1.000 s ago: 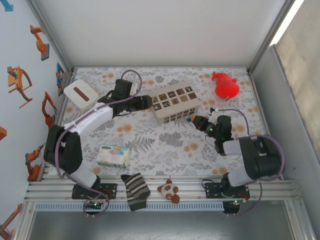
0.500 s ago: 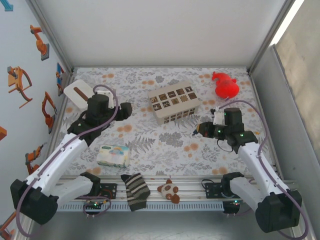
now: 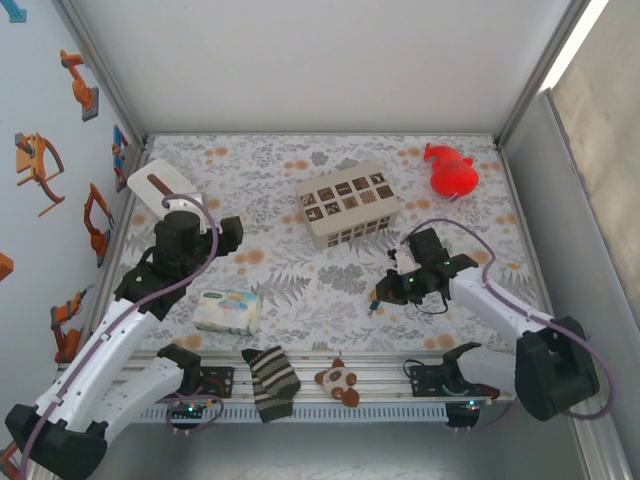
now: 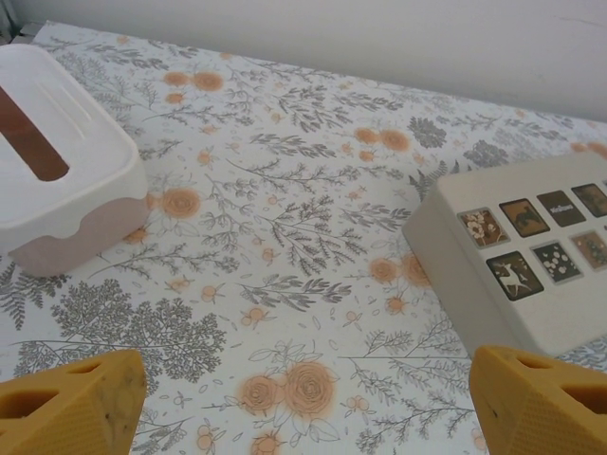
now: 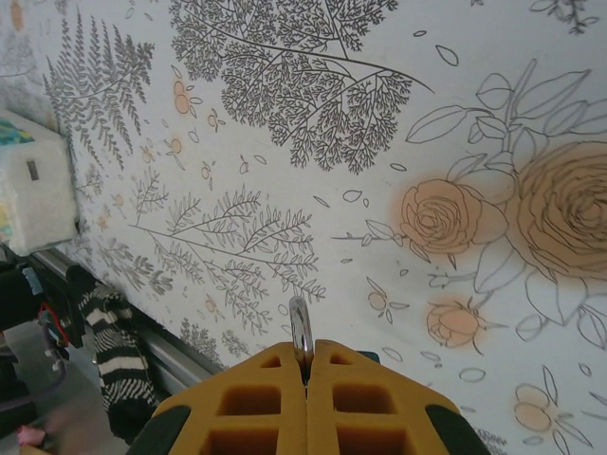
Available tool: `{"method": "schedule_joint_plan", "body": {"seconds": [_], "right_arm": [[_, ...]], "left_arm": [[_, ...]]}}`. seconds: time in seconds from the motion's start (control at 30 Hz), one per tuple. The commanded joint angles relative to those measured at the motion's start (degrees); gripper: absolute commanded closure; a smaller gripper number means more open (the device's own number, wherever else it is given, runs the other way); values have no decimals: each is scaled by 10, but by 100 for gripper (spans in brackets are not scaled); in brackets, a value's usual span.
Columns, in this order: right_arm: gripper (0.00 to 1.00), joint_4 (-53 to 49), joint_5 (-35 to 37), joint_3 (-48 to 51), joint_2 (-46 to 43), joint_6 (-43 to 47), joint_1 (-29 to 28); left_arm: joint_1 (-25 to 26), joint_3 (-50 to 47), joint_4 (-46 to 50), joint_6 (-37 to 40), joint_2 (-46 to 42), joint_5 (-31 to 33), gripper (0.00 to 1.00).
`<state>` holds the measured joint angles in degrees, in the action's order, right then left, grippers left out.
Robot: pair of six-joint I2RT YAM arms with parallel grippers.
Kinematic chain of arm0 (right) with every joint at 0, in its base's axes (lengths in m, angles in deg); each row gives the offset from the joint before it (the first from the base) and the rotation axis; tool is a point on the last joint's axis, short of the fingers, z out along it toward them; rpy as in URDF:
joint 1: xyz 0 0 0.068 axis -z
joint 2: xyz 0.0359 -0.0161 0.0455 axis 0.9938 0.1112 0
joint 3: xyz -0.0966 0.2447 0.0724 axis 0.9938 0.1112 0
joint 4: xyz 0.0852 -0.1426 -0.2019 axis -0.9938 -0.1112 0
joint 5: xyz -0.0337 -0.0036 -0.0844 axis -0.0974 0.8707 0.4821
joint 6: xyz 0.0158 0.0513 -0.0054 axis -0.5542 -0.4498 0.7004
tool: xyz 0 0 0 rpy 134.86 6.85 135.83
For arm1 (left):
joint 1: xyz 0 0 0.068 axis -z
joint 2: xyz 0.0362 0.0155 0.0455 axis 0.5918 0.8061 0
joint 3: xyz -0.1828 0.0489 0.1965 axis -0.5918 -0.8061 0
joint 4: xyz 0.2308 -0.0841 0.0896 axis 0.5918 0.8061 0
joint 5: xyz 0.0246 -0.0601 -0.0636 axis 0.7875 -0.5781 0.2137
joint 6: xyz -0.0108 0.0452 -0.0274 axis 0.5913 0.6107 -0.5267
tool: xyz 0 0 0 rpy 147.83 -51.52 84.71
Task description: Unlock a padlock with a key
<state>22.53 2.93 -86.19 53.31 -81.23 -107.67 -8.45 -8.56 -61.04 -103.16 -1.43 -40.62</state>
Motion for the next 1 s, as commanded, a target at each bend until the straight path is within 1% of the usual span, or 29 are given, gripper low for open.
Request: {"method": "schedule_joint_plan", "body": {"seconds": [0.0,0.13,0.23,0.27,0.33,0.4,0.47,0.57,0.67,0.73,0.8,0.9,0.97], "right_arm": [[100,67,-5,-7,50,-18,-17],[100,100,-6,-17,110,-21,-25],[100,123,-4,-16,136,-26,-25],[98,127,-2,-17,140,-26,-25],[83,133,7,-14,134,-29,-25],[74,128,22,-15,115,-29,-25],[67,108,44,-22,90,-23,-25],[64,64,81,-44,50,-2,-21],[62,10,137,-81,-4,30,-13],[60,-26,197,-110,-44,62,-5],[57,-42,264,-128,-82,96,-2],[49,-33,351,-133,-139,149,4],[43,-16,401,-124,-169,187,7]], "left_arm": [[-5,-4,16,14,-11,13,12],[-5,-4,20,16,-12,11,12],[-6,-3,23,17,-9,9,12],[-6,-2,24,17,-8,9,12],[-6,-2,24,20,-6,11,12],[-6,-2,21,21,-5,12,12],[-7,-5,13,26,-1,18,12],[-8,-14,-3,35,7,36,11],[-14,-20,-16,39,19,61,7],[-19,-23,-28,43,25,79,2],[-24,-28,-43,51,27,93,0],[-36,-47,-77,66,26,117,1],[-48,-66,-105,70,24,136,4]]}}
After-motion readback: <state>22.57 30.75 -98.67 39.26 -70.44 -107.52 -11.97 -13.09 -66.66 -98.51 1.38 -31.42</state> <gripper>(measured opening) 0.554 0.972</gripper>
